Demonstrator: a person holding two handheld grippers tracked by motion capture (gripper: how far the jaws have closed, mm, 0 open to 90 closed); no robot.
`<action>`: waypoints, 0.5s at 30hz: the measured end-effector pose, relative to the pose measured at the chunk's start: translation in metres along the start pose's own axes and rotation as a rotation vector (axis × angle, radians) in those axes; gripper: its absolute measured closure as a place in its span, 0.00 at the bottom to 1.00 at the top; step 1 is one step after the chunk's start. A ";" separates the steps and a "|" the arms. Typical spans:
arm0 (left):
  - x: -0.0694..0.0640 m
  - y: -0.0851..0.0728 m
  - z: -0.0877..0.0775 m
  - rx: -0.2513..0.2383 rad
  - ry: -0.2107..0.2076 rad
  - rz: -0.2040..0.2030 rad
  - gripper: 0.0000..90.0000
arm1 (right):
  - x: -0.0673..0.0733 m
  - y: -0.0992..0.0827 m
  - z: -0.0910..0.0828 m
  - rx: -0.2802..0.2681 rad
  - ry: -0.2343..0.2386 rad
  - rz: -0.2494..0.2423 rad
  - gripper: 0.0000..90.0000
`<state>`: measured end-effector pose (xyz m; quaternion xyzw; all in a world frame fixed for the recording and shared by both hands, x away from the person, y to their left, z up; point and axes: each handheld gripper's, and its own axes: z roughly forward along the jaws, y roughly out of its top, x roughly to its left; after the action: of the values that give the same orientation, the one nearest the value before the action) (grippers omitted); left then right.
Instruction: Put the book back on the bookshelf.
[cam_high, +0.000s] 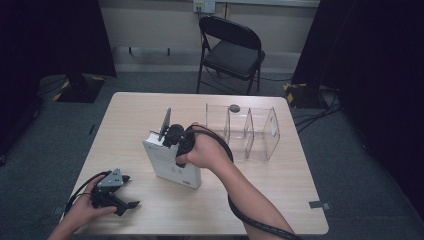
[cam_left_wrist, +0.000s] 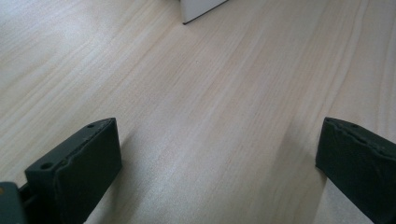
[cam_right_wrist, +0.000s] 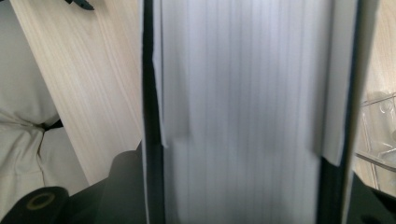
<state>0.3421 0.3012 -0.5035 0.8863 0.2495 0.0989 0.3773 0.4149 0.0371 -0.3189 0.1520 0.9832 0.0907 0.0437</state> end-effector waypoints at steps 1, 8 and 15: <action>0.000 0.000 0.000 0.000 0.000 -0.002 0.00 | 0.000 0.000 -0.001 0.004 -0.001 -0.003 0.58; 0.000 0.000 0.000 0.000 0.000 0.000 0.00 | -0.001 -0.009 -0.007 -0.003 0.020 0.013 0.58; 0.000 0.000 0.000 0.000 0.001 -0.002 0.00 | -0.001 -0.018 -0.015 0.012 0.019 0.036 0.58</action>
<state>0.3420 0.3011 -0.5035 0.8860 0.2503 0.0989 0.3775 0.4087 0.0174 -0.3072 0.1692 0.9812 0.0872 0.0320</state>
